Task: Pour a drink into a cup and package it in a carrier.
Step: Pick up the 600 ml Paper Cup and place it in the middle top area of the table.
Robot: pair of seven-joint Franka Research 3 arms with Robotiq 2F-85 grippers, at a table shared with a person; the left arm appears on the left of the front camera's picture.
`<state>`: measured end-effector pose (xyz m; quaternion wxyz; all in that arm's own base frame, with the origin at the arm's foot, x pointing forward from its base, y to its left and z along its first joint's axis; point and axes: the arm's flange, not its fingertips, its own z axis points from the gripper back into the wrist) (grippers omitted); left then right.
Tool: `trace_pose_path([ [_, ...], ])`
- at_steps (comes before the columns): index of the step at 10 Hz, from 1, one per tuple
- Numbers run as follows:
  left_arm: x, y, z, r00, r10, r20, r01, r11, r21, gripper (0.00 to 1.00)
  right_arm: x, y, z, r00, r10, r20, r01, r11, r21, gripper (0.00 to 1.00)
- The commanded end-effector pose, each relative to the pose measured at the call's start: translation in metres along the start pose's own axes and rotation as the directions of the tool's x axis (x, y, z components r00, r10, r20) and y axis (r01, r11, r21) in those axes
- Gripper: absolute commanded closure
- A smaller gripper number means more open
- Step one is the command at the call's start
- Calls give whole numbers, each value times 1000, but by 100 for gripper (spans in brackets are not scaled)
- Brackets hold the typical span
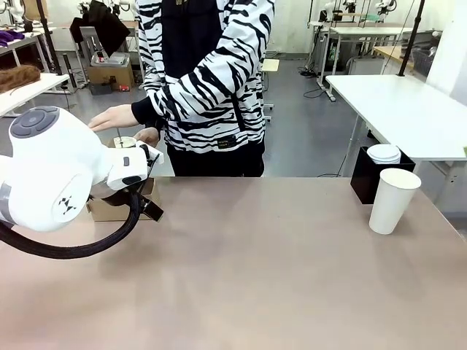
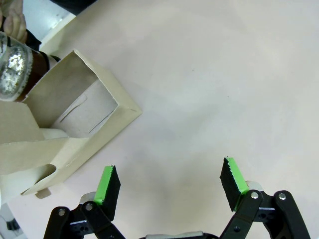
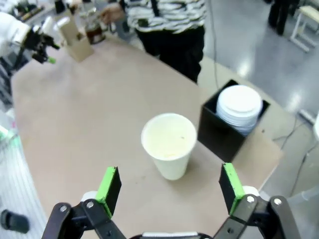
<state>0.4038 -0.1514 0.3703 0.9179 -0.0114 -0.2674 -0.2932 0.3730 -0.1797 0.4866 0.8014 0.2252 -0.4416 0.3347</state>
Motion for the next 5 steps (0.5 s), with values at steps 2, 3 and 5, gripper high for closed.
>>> trace_pose_path([
  [2, 0, 0, 0, 1000, -1, 1, 1, 1000, -1, 0, -71, -41, -30, 968, 91, 236, -118, 988, 102, 0],
  [3, 0, 0, 0, 1000, -1, 1, 1, 1000, -1, 0, -94, -48, -45, 951, 99, 294, -139, 983, 118, 0],
  [5, 0, 0, 0, 1000, -1, 1, 1, 1000, -1, 0, -125, -56, -71, 918, 106, 381, -163, 979, 120, 0],
])
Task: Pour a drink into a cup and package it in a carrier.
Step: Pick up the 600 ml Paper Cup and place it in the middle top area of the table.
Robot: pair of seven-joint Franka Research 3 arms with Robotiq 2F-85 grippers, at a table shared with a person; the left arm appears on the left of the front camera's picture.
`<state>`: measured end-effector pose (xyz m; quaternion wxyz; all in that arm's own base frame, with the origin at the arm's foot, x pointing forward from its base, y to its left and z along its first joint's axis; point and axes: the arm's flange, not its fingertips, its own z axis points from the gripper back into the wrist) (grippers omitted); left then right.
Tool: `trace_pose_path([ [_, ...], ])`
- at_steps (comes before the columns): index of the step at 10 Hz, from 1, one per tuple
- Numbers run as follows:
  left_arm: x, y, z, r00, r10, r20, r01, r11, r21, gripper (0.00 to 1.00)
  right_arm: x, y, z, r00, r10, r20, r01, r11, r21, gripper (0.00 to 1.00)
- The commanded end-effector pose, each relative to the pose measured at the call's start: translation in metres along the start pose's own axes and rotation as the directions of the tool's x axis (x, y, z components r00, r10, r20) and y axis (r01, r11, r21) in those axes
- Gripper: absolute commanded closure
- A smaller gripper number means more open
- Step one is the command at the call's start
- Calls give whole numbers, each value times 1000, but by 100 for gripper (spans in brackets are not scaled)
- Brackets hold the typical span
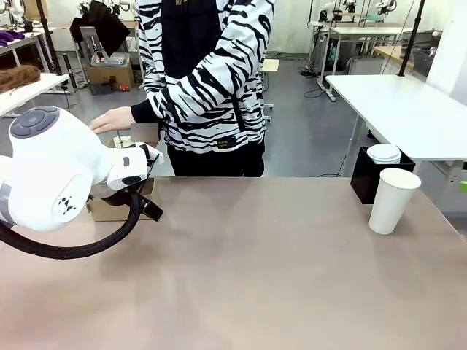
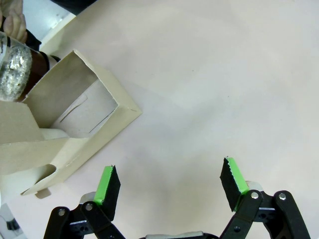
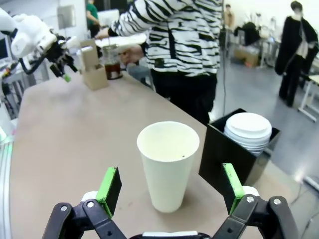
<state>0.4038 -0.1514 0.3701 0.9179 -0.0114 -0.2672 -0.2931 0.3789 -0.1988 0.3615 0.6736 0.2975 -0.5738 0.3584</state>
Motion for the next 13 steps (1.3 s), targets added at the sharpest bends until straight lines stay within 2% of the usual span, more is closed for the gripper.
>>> trace_pose_path([
  [1, 0, 0, 0, 1000, -1, 1, 1, 1000, -1, 0, -32, -32, -11, 999, -4, 46, 3, 999, 37, 0],
  [2, 0, 0, 0, 1000, -1, 1, 1, 1000, -1, 0, -34, -34, -11, 998, -24, 53, 22, 999, 36, 0],
  [3, 0, 0, 0, 1000, -1, 1, 1, 1000, -1, 0, -22, -2, -11, 999, -15, 39, 14, 1000, 20, 0],
  [5, 0, 0, 0, 1000, -1, 1, 1, 1000, -1, 0, -22, -2, -11, 999, -15, 39, 14, 1000, 20, 0],
  [6, 0, 0, 0, 1000, -1, 1, 1, 1000, -1, 0, -38, -11, -18, 998, -39, 52, 37, 999, 39, 0],
  [7, 0, 0, 0, 1000, -1, 1, 1, 1000, -1, 0, -54, -19, -33, 997, -69, 29, 66, 995, 78, 0],
  [9, 0, 0, 0, 1000, -1, 1, 1, 1000, -1, 0, -72, -24, -49, 997, -64, 52, 60, 995, 82, 0],
  [13, 0, 0, 0, 1000, -1, 1, 1, 1000, -1, 0, -108, -27, -72, 988, -51, 148, 44, 998, 48, 0],
])
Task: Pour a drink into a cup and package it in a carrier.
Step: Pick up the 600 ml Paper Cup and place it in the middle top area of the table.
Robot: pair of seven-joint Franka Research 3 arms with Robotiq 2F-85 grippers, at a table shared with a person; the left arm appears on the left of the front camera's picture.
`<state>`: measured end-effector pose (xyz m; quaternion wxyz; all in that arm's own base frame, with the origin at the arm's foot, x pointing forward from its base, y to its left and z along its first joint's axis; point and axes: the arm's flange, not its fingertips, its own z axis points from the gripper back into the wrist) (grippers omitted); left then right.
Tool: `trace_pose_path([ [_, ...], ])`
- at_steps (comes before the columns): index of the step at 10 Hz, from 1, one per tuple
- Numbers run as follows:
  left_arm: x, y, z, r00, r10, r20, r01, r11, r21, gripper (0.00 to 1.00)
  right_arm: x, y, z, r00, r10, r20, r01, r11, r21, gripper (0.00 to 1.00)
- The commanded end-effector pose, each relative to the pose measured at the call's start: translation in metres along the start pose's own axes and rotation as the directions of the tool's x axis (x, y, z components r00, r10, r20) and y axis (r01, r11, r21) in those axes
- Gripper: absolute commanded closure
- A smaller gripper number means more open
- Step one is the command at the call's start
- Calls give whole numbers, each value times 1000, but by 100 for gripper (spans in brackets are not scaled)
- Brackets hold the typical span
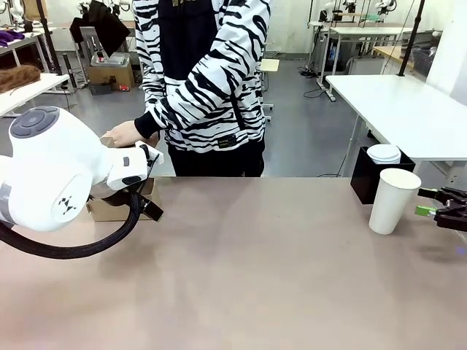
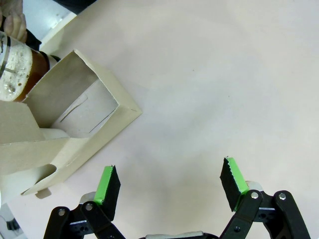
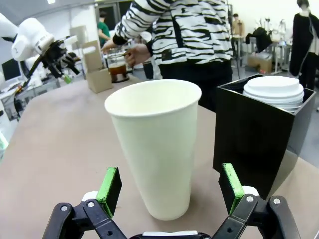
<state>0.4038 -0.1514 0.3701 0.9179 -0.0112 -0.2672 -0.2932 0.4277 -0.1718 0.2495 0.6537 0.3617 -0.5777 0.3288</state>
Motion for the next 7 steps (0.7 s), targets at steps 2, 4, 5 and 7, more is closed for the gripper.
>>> trace_pose_path([
  [2, 0, 0, 0, 1000, -1, 1, 1, 1000, -1, 0, -9, -2, -14, 994, 82, 76, -81, 997, -13, 0],
  [4, 0, 0, 0, 1000, -1, 1, 1, 1000, -1, 0, -12, -4, -29, 995, 70, 71, -71, 998, 2, 0],
  [5, 0, 0, 0, 1000, -1, 1, 1, 1000, -1, 0, -14, -6, -36, 995, 61, 76, -61, 998, 5, 0],
  [7, 0, 0, 0, 1000, -1, 1, 1, 1000, -1, 0, -16, -12, -50, 996, 30, 81, -32, 999, 28, 0],
])
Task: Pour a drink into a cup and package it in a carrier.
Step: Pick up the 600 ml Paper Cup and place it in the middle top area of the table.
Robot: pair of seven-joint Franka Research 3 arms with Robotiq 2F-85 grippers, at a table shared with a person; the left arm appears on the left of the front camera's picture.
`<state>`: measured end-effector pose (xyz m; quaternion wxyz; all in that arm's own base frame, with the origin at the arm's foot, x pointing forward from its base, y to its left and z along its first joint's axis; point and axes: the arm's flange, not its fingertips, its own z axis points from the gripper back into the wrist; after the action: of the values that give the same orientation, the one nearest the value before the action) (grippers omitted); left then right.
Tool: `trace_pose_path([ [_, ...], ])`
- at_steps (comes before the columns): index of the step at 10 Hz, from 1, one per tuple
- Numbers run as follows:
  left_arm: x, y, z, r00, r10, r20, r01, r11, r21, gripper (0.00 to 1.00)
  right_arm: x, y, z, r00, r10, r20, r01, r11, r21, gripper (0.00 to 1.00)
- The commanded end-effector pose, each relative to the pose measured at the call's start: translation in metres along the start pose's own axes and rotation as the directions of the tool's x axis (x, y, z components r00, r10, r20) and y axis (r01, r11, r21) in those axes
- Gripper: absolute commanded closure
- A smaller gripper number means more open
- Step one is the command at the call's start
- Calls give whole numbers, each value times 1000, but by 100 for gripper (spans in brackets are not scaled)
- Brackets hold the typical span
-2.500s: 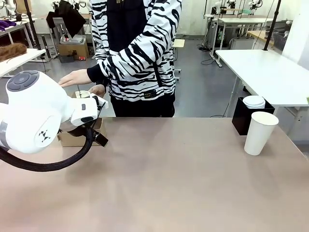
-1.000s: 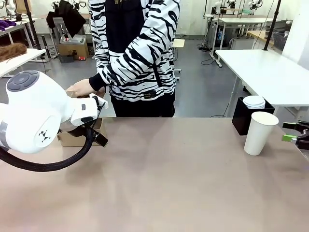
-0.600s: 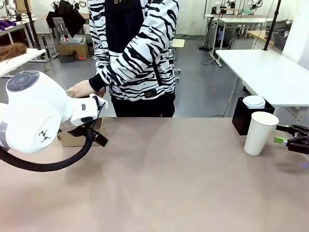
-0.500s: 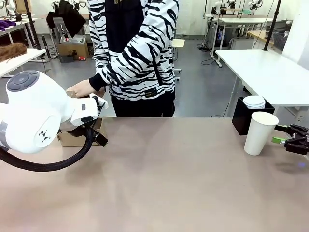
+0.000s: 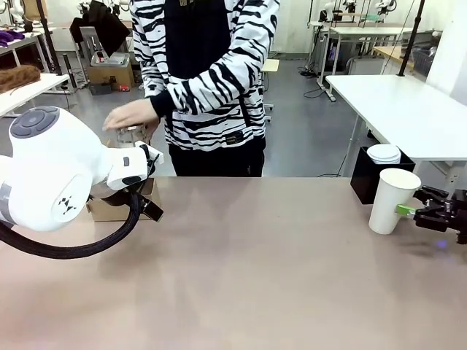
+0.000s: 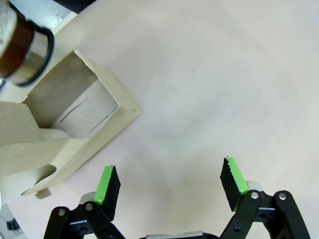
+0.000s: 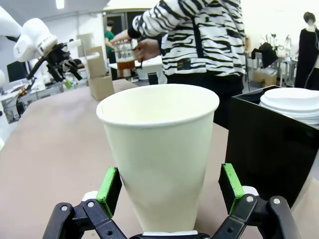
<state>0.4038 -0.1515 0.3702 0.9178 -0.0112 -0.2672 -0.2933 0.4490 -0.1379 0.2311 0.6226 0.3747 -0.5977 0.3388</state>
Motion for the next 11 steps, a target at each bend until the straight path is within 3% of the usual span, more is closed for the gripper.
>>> trace_pose_path([
  [1, 0, 0, 0, 1000, 0, 1, 0, 1000, -1, 0, -3, -14, -16, 1000, -11, 13, 11, 1000, 4, 0],
  [3, 0, 0, 0, 1000, 0, 1, 0, 1000, -1, 0, -9, -16, -33, 999, -40, -15, 41, 999, 36, 0],
  [8, 0, 0, 0, 1000, 0, 1, 0, 1000, -1, 0, -6, -18, -51, 999, -40, 8, 40, 997, 66, 0],
  [9, 0, 0, 0, 1000, 0, 1, 0, 1000, -1, 0, -6, -19, -48, 998, -70, 8, 69, 996, 63, 20],
  [10, 0, 0, 0, 1000, 0, 1, 0, 1000, -1, 0, -4, -20, -38, 994, -109, -11, 109, 990, 93, 20],
  [11, 0, 0, 0, 1000, 0, 1, 0, 1000, -1, 0, -11, -14, -45, 1000, -30, -5, 30, 996, 80, 20],
])
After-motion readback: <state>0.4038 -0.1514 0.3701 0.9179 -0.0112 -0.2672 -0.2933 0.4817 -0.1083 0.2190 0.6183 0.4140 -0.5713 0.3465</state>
